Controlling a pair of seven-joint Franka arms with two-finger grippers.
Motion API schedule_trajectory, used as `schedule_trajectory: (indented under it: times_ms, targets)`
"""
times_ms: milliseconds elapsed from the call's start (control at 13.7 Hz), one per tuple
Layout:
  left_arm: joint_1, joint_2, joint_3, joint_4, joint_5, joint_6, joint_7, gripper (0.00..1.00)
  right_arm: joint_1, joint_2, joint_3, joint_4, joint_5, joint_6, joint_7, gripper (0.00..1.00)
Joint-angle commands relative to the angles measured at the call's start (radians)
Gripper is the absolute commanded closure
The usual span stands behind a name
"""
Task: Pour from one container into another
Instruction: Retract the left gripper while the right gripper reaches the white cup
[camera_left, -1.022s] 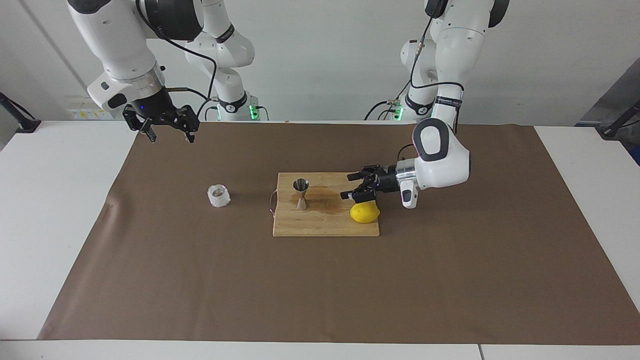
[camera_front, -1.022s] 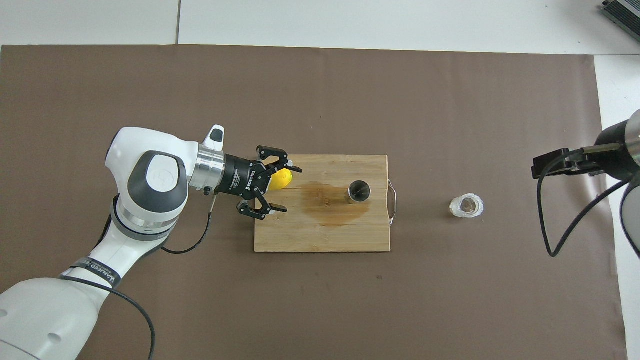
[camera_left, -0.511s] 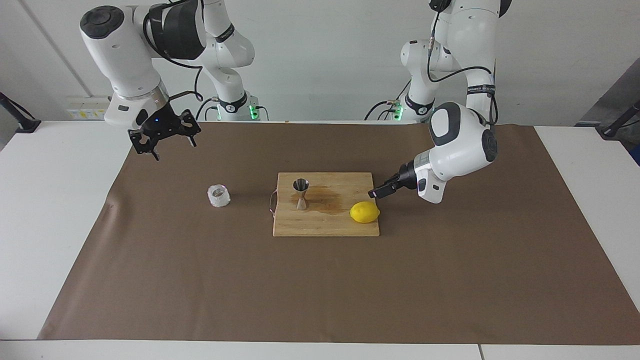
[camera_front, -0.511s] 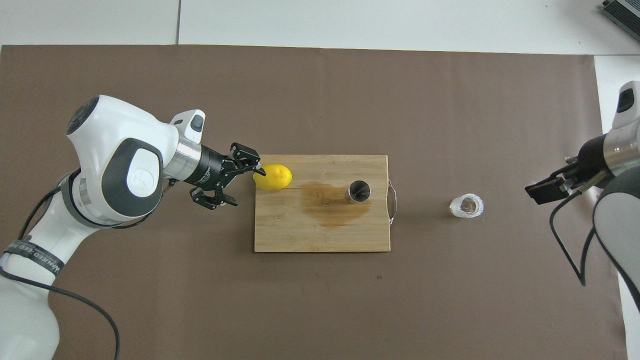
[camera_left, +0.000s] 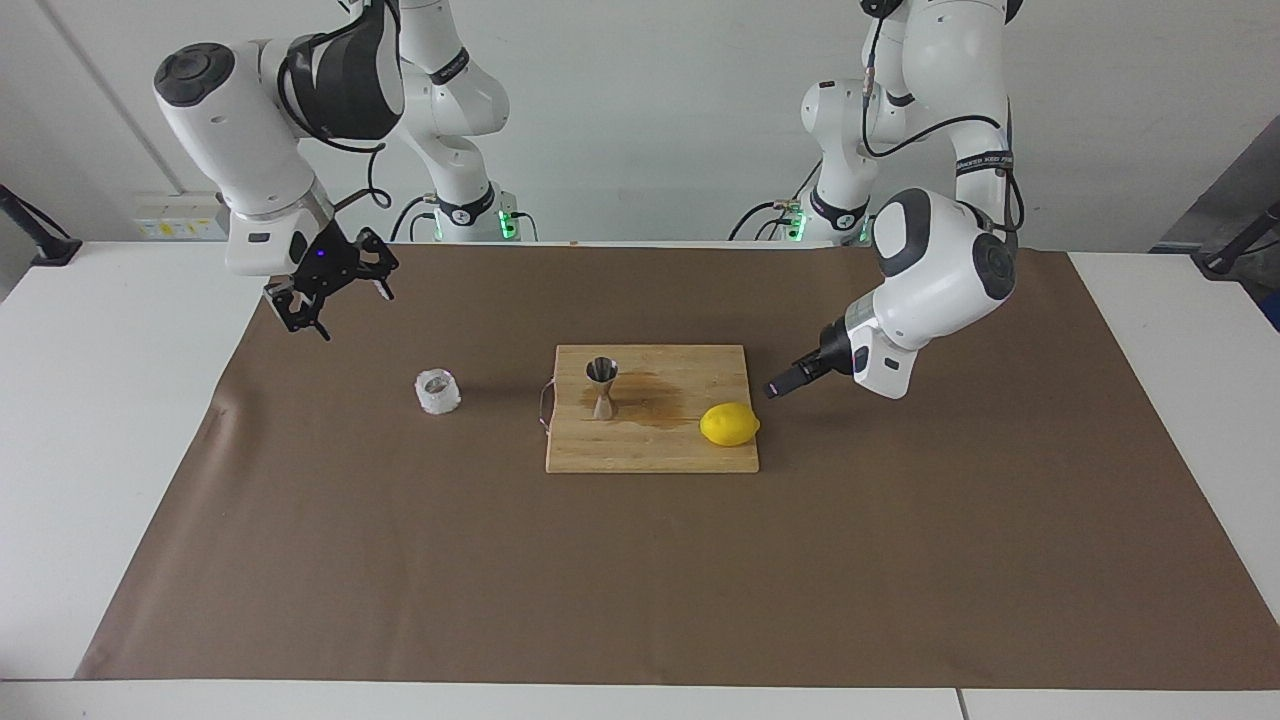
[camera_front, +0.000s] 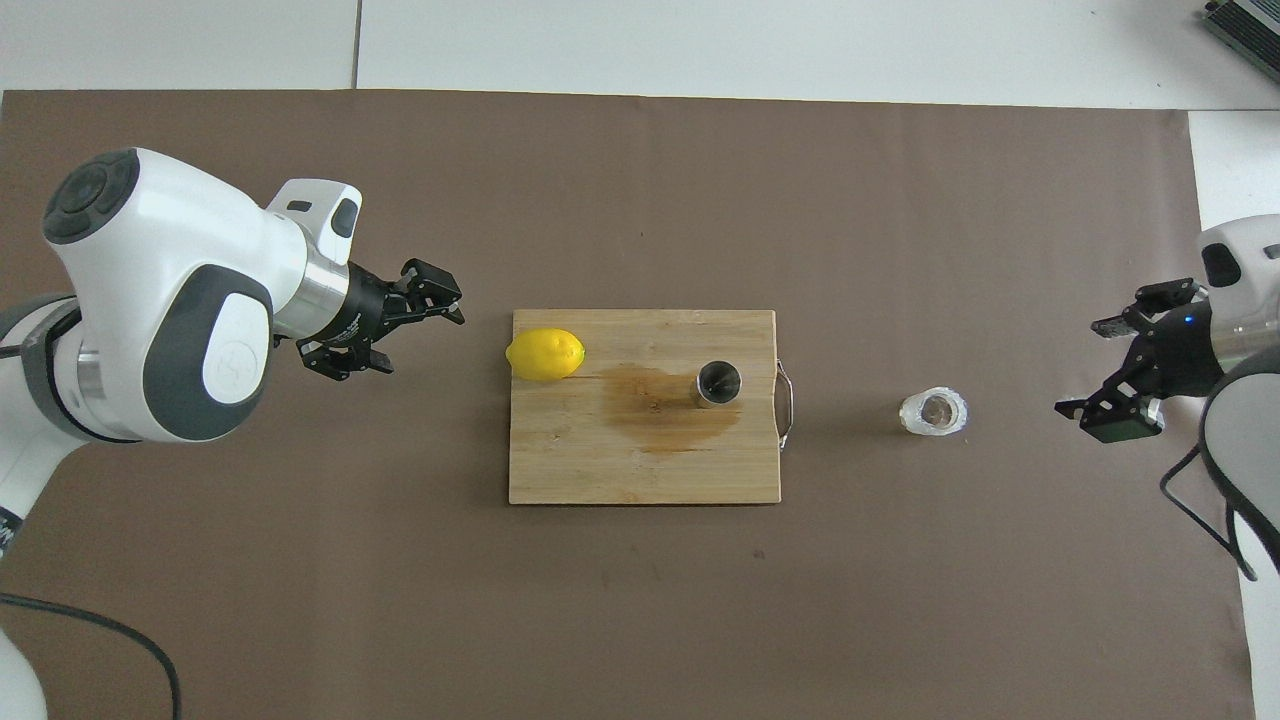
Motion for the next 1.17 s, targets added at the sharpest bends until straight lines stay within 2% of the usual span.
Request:
schedule_trajectory:
  times_ms: [0,146,365,657,949,1095]
  targets:
    - [0.005,-0.034,0.001,0.016,0.09,-0.012,0.0,0.0,-0.05,0.01,0.008,-0.085,0.1,0.031,-0.201,0.0]
    - [0.008,-0.072,0.002,0.023,0.201,-0.023,0.046,0.0,-0.069,0.03,0.008,-0.135,0.17,0.072,-0.35,0.0]
    - [0.078,-0.092,0.007,0.083,0.212,-0.118,0.22,0.0,-0.076,0.068,0.008,-0.187,0.252,0.1,-0.509,0.0]
    - [0.134,-0.166,0.008,0.114,0.213,-0.268,0.27,0.0,-0.084,0.133,0.008,-0.211,0.386,0.167,-0.787,0.0]
    - [0.13,-0.148,0.069,0.218,0.238,-0.402,0.335,0.0,-0.075,0.18,0.009,-0.209,0.423,0.195,-0.901,0.0]
    - [0.129,-0.142,0.079,0.261,0.273,-0.468,0.351,0.0,-0.076,0.222,0.009,-0.209,0.485,0.197,-0.97,0.0]
